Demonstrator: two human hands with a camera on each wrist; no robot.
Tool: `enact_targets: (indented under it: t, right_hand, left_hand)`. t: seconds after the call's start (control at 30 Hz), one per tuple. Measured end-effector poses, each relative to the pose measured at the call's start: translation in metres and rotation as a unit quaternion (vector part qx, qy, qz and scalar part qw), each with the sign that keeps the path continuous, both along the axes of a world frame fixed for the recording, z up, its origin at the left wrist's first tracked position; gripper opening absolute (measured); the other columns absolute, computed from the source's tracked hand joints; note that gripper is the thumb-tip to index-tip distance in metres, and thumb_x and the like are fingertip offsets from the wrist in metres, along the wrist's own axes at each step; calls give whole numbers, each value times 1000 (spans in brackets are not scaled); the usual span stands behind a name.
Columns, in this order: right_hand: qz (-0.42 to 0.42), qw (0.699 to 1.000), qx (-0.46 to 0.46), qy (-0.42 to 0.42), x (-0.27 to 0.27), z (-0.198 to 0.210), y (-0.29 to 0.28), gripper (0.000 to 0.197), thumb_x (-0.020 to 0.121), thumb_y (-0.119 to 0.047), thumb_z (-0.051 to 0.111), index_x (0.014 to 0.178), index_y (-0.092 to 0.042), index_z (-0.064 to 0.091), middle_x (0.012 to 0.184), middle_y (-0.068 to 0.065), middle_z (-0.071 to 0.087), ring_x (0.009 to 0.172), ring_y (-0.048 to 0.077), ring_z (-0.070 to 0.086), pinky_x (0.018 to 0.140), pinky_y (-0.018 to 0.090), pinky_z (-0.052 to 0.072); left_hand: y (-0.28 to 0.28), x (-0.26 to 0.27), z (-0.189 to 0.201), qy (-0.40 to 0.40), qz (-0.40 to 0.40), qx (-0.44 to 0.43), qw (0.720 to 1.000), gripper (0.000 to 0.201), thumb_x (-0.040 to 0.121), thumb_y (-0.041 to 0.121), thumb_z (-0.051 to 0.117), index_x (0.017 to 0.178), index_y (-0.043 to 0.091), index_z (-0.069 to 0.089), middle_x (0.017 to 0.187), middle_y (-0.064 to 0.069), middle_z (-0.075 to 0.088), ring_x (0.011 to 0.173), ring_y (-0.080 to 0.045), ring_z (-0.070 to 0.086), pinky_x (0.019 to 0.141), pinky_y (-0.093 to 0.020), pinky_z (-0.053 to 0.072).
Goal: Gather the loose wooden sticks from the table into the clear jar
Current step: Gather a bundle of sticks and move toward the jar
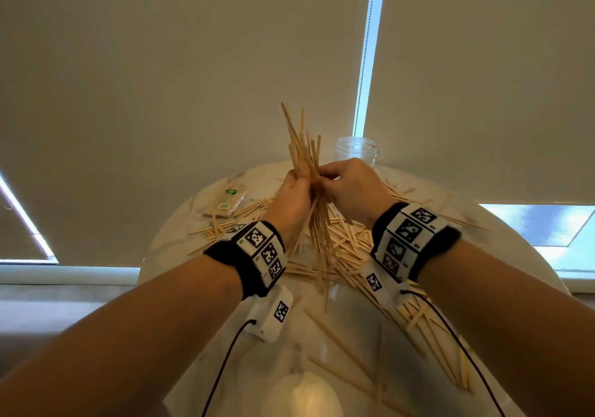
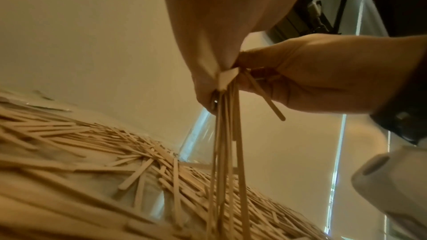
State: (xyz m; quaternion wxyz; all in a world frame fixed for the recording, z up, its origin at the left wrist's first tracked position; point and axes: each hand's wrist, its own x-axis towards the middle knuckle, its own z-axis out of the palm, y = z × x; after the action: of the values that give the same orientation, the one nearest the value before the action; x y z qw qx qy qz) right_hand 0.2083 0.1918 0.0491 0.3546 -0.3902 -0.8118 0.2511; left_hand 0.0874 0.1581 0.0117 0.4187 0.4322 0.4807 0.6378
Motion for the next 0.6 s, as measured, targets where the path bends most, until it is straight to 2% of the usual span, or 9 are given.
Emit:
enact_targets:
  t: [0.03,0.1,0.17,0.27,0.33,0.4,0.5,0.6]
  right_hand:
    - [4,1000,4,-6,0,0,-1,19,96,-27,62,95,-18,78,82,0,75,75,14,69,66,21,55]
    - [4,1000,12,7,-1,-3,-1,14,95,-21,63,101,-19,75,82,-6,73,73,6,69,65,16,54]
    - [-6,999,19,36,-1,-4,-3,14,92,-15,66,103,-22,67,78,-8,70,68,1,68,59,10,51]
    - [2,999,37,36,-1,-4,-7,19,89,-17,71,105,-23,61,77,-7,72,67,2,70,65,16,56]
    - [14,999,36,16,0,-5,-9,25,89,-17,73,110,-24,62,82,-8,73,70,1,70,70,19,59]
    - [10,999,46,-14,1,-9,-9,29,89,-15,73,113,-25,63,85,-9,72,74,2,70,74,25,60]
    - [-8,996,46,-73,6,-13,-12,28,89,-16,73,114,-22,65,88,-10,68,81,6,66,82,31,59]
    - [-14,991,6,-134,5,-14,-16,44,88,-21,75,130,-20,60,110,-5,65,95,12,63,90,30,54]
  left_hand:
    - [0,1,1,11,-9,1,1000,60,96,63,37,130,17,55,118,-6,70,110,-20,68,96,-44,54]
    - [1,2,0,38,-17,10,999,67,88,69,48,129,16,55,117,-5,70,109,-18,69,95,-42,55]
    - [5,-1,-2,41,-4,12,999,62,83,62,59,127,18,53,117,-4,70,106,-20,70,92,-46,56]
    - [7,-6,-2,55,31,5,998,32,95,43,54,121,23,53,114,-4,70,101,-23,71,87,-51,58]
    - [8,-10,-2,74,44,14,996,23,99,37,50,117,23,54,110,-5,70,97,-24,71,84,-51,59]
    - [8,-18,0,65,71,29,995,12,104,28,46,109,19,52,98,-8,69,86,-26,71,81,-52,59]
    - [11,-31,2,14,99,45,994,8,105,20,45,99,17,49,78,-3,60,69,-20,60,79,-50,54]
    - [12,-34,5,-26,92,63,993,8,105,19,44,97,18,48,77,-1,53,65,-15,54,75,-46,53]
